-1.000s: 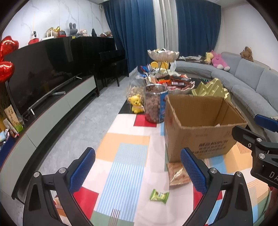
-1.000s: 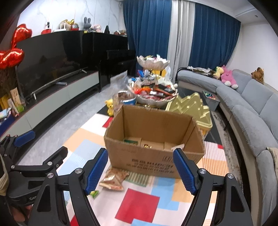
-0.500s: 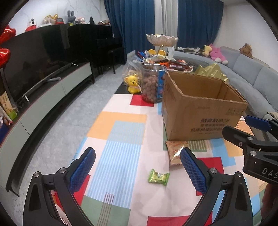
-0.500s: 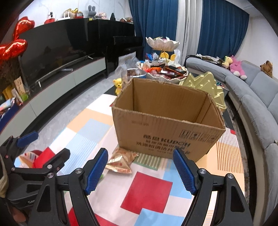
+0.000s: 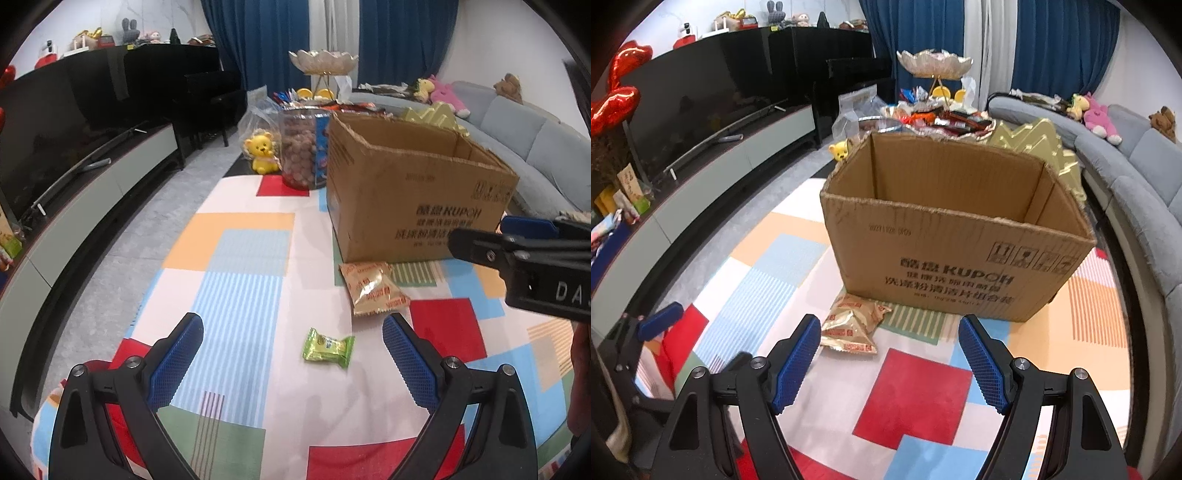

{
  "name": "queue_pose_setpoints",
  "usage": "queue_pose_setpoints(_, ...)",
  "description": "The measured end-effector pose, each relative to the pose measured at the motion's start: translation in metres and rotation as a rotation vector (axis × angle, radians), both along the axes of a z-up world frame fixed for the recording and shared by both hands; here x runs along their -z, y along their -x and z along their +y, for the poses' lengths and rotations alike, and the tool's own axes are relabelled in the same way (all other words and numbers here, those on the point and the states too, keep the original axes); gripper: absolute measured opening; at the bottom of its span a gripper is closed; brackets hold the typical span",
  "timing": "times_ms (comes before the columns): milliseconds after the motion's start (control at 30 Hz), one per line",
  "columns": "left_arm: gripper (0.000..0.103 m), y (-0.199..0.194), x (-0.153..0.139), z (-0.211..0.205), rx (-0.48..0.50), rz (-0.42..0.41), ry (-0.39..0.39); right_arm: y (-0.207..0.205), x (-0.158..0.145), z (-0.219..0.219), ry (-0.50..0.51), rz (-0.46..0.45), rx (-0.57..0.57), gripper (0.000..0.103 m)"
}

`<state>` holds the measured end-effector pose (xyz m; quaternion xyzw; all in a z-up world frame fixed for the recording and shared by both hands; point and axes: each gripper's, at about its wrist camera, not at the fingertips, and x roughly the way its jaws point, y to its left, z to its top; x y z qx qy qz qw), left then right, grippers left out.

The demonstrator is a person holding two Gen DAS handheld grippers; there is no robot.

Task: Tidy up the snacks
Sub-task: 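Move both open tools back toward the green candy and biscuit packet, then grasp the green candy with the left tool while the right tool grasps the Fortune Biscuits packet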

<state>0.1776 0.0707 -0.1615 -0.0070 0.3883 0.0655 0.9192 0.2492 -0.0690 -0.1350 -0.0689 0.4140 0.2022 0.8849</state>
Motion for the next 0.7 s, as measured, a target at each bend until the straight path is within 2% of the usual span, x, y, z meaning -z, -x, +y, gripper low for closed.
queue_pose_setpoints(500, 0.095, -0.023, 0.036, -0.001, 0.038, 0.092, 0.026, -0.027, 0.036, 0.024, 0.034, 0.183, 0.030, 0.078)
queue_pose_setpoints(567, 0.091, -0.026, 0.040, -0.001, 0.044, 0.097, 0.025, -0.031, 0.040, 0.027, 0.039, 0.202, 0.040, 0.078)
queue_pose_setpoints(700, 0.088, -0.030, 0.048, -0.002, 0.056, 0.112, 0.028, -0.038, 0.046, 0.037, 0.057, 0.222, 0.047, 0.078)
